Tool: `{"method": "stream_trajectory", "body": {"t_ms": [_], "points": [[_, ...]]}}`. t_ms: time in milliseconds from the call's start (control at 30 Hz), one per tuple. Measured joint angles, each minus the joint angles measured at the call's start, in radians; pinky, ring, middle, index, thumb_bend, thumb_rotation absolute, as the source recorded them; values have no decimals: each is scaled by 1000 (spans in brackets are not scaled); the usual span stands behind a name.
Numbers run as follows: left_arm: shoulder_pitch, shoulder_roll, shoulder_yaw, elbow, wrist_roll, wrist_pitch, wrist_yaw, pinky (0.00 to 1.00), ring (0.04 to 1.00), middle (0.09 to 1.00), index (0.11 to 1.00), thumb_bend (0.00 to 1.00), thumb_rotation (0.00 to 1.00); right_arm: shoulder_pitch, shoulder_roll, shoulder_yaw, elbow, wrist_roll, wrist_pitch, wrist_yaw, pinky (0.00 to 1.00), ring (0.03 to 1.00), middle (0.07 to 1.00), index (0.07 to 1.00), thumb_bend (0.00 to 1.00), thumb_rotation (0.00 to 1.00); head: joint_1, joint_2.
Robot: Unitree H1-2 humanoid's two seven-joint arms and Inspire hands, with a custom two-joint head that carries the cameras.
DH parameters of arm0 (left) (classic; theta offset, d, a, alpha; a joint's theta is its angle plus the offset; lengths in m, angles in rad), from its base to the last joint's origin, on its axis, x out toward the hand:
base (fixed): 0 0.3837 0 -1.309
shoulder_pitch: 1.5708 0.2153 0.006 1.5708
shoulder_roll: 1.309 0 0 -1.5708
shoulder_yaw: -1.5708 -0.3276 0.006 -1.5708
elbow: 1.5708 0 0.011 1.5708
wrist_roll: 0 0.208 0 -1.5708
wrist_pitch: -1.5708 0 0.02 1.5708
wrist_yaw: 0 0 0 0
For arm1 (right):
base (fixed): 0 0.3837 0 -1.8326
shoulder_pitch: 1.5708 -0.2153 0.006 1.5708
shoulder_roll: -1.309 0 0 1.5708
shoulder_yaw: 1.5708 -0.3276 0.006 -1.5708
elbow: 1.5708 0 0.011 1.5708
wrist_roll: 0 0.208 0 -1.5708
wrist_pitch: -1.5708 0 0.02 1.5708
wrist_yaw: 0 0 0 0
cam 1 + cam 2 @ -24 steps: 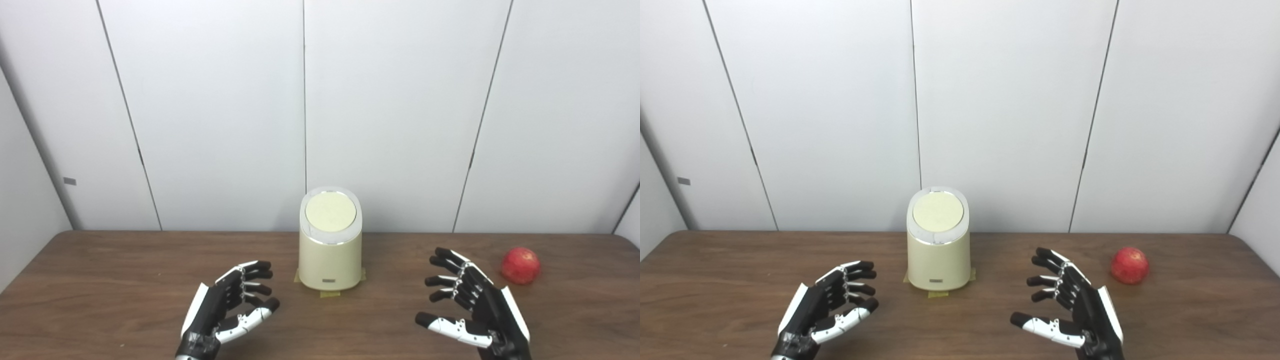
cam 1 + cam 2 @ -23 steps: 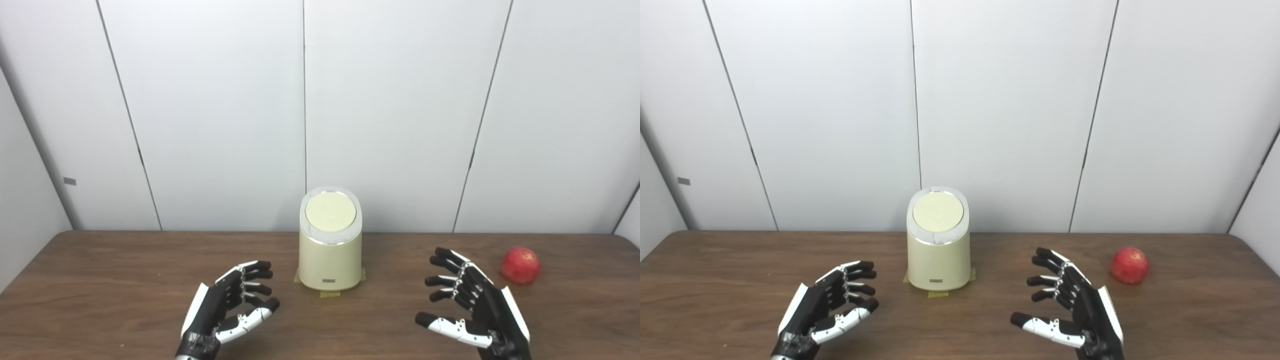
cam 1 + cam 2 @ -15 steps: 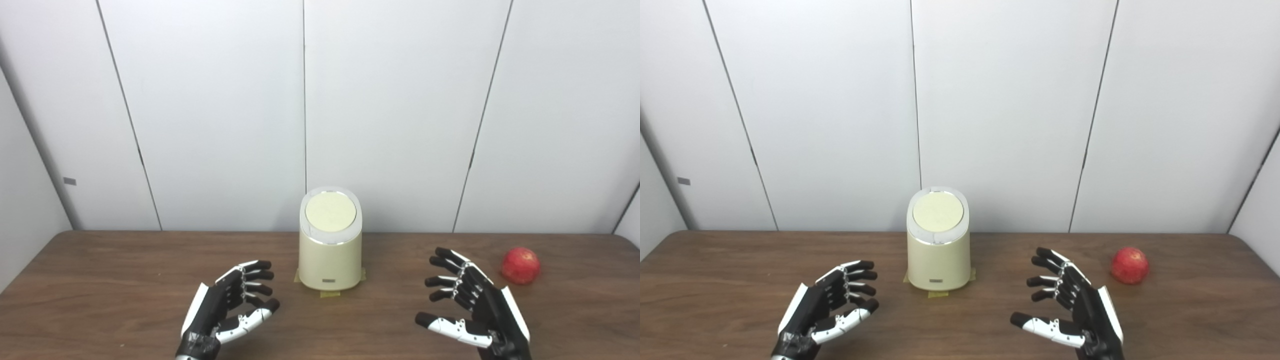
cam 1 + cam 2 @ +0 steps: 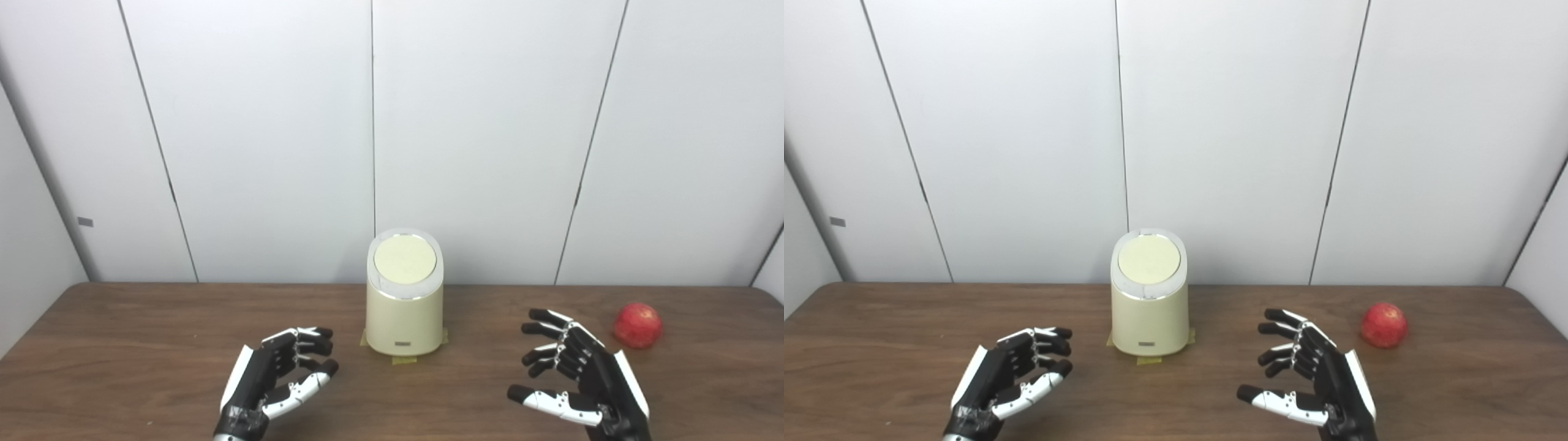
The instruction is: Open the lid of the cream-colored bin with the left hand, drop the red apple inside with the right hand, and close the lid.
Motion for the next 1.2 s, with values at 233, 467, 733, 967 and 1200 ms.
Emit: {"method": "stream_trajectory", "body": {"t_ms": [233, 467, 733, 967, 1200], "points": [[-33, -12, 3, -3, 18, 22, 22, 993, 1000, 1000, 1000, 889, 485, -12, -2, -2, 36, 5, -6, 0, 409, 517, 701, 731, 751, 130, 14, -11], [-129, -12, 4, -9, 44, 74, 40, 999, 1000, 1000, 1000, 906, 468, -19, -6, -2, 62, 3, -35, 0, 410, 514, 700, 728, 762, 143, 18, -21], [-250, -7, -3, 44, 100, 138, 54, 1000, 1000, 1000, 1000, 943, 461, -35, -5, -1, 80, 5, -49, 0, 437, 529, 708, 734, 777, 140, 18, -32], [-335, -6, -3, 62, 59, 266, 29, 1000, 1000, 1000, 1000, 941, 384, -35, -5, 0, 88, 17, -65, 2, 436, 532, 708, 740, 790, 143, 18, -32], [-520, 9, -41, 136, 109, 365, 25, 1000, 1000, 1000, 1000, 1000, 380, -35, -1, 3, 88, 19, -69, 1, 440, 531, 701, 735, 801, 149, 8, -34]]}}
